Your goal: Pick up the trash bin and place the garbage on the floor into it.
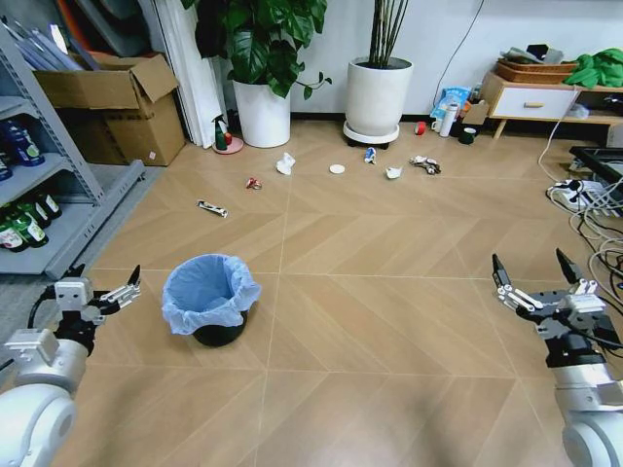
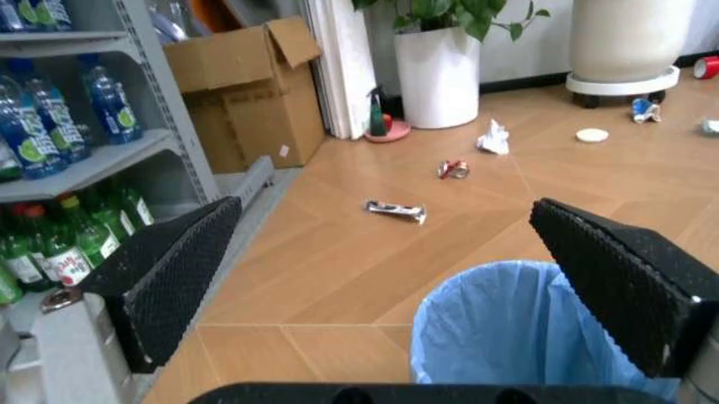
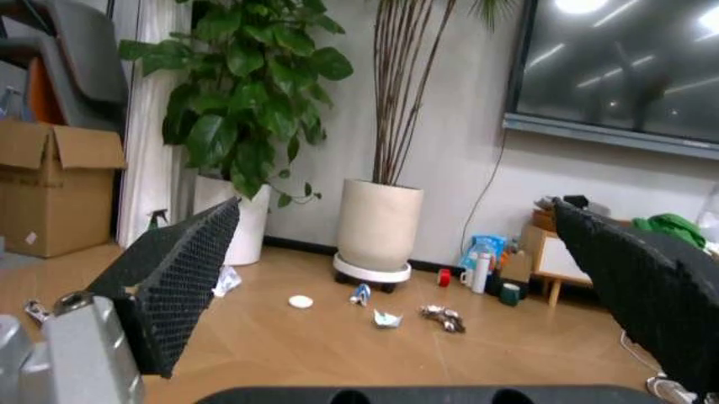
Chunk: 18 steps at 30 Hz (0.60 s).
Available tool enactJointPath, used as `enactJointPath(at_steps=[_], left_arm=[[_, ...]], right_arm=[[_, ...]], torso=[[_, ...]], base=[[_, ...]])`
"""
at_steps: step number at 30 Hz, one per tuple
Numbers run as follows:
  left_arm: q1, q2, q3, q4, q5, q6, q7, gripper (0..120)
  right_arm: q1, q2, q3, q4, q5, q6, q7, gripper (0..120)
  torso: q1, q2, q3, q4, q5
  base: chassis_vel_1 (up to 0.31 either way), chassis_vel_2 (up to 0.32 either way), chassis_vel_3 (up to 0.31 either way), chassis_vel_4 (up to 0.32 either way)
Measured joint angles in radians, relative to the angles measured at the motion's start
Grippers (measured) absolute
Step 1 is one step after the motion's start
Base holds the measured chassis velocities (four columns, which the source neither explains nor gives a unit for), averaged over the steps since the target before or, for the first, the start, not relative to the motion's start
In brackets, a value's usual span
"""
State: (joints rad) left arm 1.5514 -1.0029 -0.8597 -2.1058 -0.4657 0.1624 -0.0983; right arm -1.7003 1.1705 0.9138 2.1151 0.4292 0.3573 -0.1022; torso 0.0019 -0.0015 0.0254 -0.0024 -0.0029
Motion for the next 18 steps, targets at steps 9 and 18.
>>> enactJointPath(at_steps=[9,18], left_arm=[[0.005,-0.029,-0.002,0.003,0.04,-0.015,0.019,100],[-0.013,-0.064,-0.005,-0.004,0.047,-0.008,0.024,100]], right_arm=[[-0.055,-0.008,0.027,0.007,0.056,0.008,-0.004,100],[-0.082,0.004,0.024,0.011,0.062,0.008,-0.014,100]], torso=[[0.0,0.0,0.0,0.0001,-0.0002],[0.0,0.0,0.0,-0.0001,-0.0002]], base=[[0.0,0.0,0.0,0.0],[0.0,0.0,0.0,0.0]])
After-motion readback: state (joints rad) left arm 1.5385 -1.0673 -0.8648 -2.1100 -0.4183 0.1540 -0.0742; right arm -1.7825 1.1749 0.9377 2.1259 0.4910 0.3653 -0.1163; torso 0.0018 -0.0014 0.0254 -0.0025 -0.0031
